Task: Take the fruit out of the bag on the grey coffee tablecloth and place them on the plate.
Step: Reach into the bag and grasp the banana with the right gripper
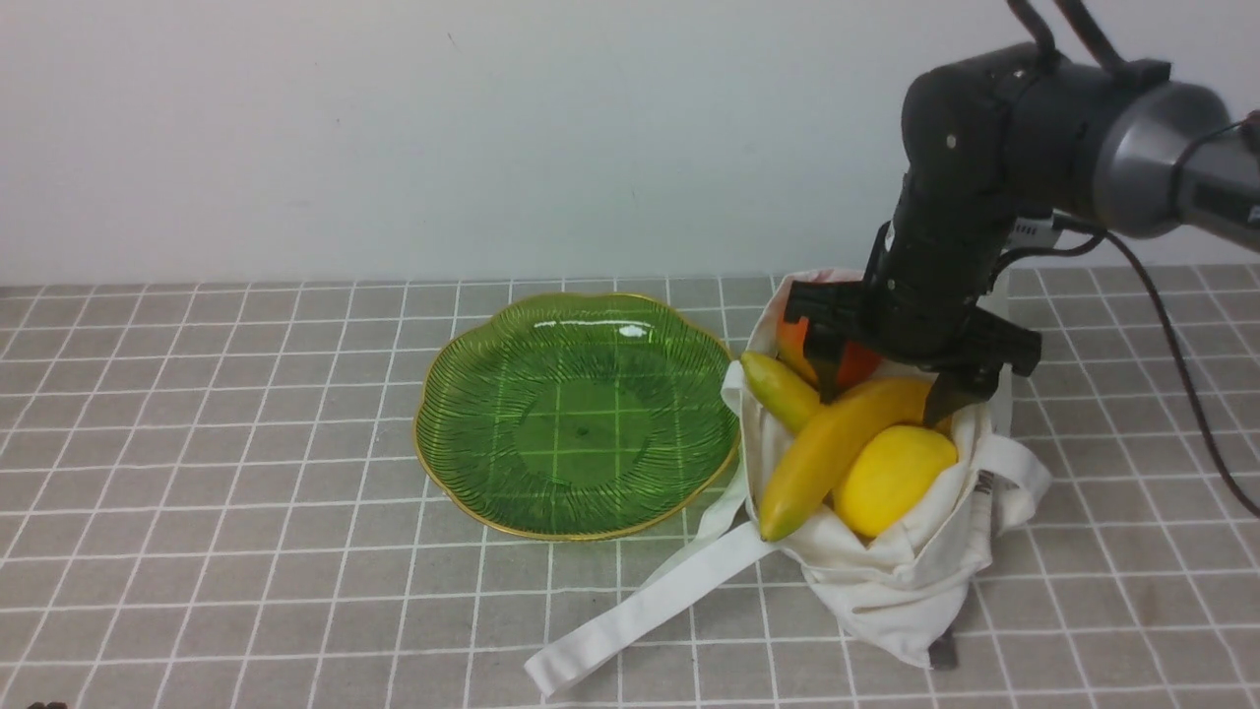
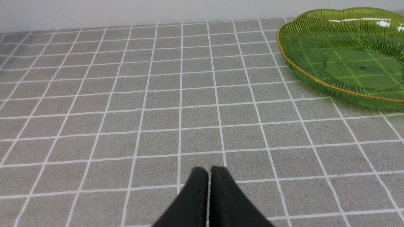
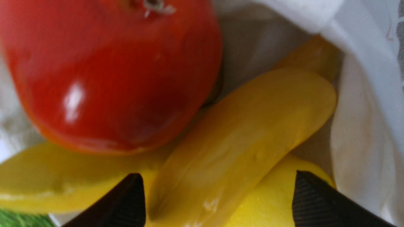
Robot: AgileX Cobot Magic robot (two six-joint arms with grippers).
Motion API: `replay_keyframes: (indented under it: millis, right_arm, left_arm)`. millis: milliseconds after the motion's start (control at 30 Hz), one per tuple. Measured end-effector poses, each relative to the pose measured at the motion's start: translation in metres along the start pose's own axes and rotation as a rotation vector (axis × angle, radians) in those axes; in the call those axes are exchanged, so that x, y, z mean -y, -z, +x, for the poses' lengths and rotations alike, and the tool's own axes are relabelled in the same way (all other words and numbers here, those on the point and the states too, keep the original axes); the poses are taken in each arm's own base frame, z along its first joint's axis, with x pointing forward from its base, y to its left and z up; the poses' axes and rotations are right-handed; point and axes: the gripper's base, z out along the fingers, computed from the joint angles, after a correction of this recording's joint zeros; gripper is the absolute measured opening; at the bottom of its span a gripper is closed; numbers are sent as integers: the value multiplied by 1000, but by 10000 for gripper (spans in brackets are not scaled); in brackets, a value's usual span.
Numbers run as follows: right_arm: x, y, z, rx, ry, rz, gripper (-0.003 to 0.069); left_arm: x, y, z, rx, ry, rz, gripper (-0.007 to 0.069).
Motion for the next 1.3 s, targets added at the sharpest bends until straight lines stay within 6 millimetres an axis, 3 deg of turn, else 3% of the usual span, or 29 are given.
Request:
replay_keyframes:
  millis: [200,600,767,933,1300]
  right_arm:
    - [1,-13,-3,2,-3,44,566]
    - [4,-17,-6,29,20,80,549]
    - [4,-19,-6,30,23,83,444]
    - [3,-18,-7,33,32,78,279]
    - [0,-11,-8,24,78,56,275]
  left_arm:
    - [0,0,0,0,0,0,-7]
    - [0,0,0,0,0,0,-7]
    - [0,0,0,0,0,0,-7]
    - [0,0,0,0,0,0,-7]
    - [0,0,0,0,0,0,-7]
